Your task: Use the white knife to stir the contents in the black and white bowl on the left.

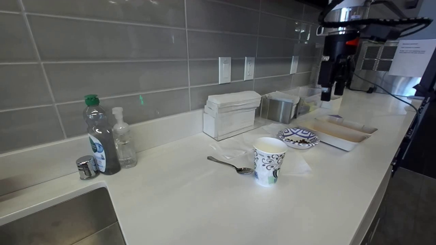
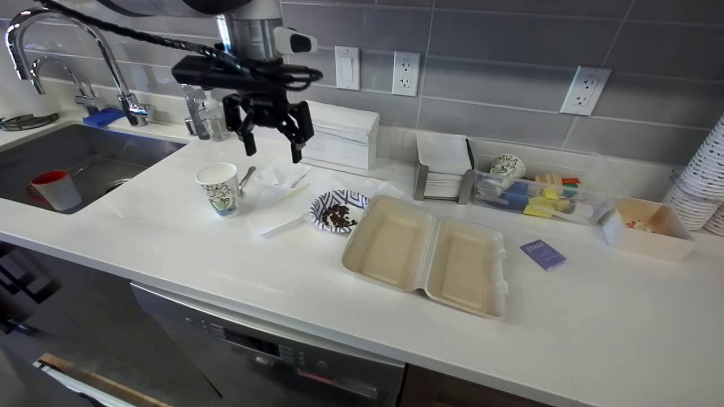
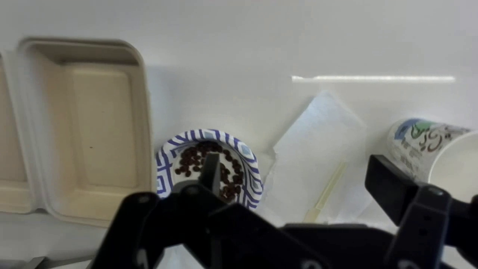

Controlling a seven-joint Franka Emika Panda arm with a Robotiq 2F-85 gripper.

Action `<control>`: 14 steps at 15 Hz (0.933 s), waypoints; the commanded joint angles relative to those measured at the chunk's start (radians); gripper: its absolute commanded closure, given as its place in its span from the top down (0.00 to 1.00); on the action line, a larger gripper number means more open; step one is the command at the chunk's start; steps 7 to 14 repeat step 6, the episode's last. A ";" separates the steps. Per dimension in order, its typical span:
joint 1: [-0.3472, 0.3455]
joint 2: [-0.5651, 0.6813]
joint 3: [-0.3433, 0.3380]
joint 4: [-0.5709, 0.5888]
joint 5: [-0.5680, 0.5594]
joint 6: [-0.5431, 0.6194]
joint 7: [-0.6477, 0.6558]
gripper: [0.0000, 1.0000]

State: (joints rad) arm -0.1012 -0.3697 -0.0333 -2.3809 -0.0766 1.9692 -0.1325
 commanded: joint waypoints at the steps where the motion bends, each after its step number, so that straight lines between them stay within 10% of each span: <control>1: 0.023 -0.033 0.001 0.005 -0.045 -0.074 0.017 1.00; 14: 0.034 -0.089 0.025 0.009 -0.091 -0.158 0.038 1.00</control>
